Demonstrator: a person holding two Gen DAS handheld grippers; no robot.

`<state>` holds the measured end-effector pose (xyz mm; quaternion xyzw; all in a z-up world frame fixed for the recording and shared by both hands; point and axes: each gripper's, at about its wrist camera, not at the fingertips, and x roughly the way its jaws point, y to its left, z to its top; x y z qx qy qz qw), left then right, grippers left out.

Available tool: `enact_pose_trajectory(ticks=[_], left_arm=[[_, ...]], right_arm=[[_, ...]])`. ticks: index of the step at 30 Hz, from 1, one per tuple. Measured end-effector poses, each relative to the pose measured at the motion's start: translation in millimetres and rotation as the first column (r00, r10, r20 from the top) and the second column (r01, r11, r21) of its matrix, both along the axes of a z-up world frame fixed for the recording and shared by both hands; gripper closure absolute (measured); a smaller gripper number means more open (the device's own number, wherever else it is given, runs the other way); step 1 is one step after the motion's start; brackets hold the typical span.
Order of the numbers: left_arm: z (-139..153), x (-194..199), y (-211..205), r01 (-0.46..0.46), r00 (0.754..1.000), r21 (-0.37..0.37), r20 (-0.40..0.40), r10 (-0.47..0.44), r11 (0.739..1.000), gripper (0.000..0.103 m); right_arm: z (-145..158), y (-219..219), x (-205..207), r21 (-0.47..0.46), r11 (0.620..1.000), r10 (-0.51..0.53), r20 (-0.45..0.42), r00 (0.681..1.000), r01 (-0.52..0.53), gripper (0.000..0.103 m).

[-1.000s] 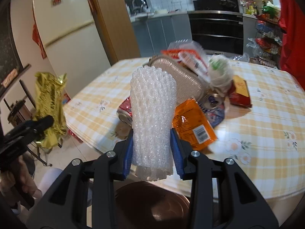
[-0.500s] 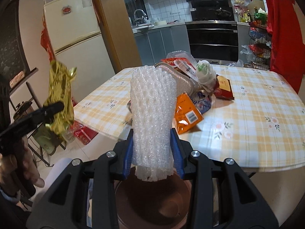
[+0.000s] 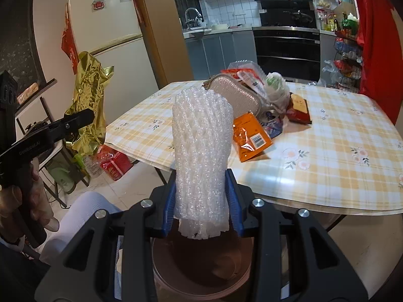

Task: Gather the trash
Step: 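Carry both items over the bin and open both tools to drop them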

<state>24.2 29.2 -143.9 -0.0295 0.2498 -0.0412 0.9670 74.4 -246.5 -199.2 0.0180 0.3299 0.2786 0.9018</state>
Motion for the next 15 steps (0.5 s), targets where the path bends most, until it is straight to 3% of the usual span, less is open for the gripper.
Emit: enact_pose_trajectory(ticks=[15], left_arm=[[-1, -1, -4, 0.006, 1.0, 0.009, -0.005, -0.006, 1.0, 0.055]], right_arm=[[-3, 14, 0, -0.016, 0.999, 0.04, -0.009, 0.999, -0.04, 0.048]])
